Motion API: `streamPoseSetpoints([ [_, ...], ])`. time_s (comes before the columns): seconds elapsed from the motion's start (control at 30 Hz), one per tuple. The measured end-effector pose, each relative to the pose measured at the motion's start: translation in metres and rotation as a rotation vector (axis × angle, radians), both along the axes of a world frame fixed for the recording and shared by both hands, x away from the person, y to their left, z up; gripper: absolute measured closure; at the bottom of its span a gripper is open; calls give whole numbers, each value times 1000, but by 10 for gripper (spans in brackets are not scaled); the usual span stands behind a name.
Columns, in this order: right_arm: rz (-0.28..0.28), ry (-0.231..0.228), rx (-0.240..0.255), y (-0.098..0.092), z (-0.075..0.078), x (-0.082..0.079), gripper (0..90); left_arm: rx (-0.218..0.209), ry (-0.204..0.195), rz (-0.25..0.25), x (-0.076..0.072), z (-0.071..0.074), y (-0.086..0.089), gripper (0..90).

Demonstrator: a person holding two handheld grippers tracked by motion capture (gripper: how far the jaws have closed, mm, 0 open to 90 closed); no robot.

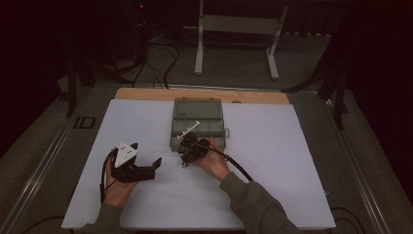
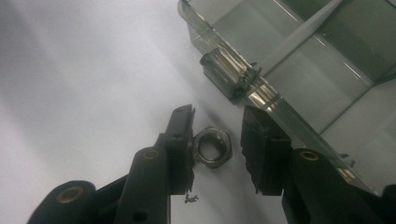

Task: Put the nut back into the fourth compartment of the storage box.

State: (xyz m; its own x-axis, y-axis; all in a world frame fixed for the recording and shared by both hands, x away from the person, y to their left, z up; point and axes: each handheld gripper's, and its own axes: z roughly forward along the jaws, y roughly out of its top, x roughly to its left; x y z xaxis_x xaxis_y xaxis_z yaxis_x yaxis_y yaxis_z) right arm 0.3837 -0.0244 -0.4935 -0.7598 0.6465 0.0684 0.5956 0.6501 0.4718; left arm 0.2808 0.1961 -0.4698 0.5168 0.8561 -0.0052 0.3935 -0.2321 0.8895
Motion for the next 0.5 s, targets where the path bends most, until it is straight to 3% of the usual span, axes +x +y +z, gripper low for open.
streamPoseSetpoints([
  [0.5, 18, 11, -74, -7, -5, 3, 688, 0, 0, 1, 0, 0, 0, 24],
])
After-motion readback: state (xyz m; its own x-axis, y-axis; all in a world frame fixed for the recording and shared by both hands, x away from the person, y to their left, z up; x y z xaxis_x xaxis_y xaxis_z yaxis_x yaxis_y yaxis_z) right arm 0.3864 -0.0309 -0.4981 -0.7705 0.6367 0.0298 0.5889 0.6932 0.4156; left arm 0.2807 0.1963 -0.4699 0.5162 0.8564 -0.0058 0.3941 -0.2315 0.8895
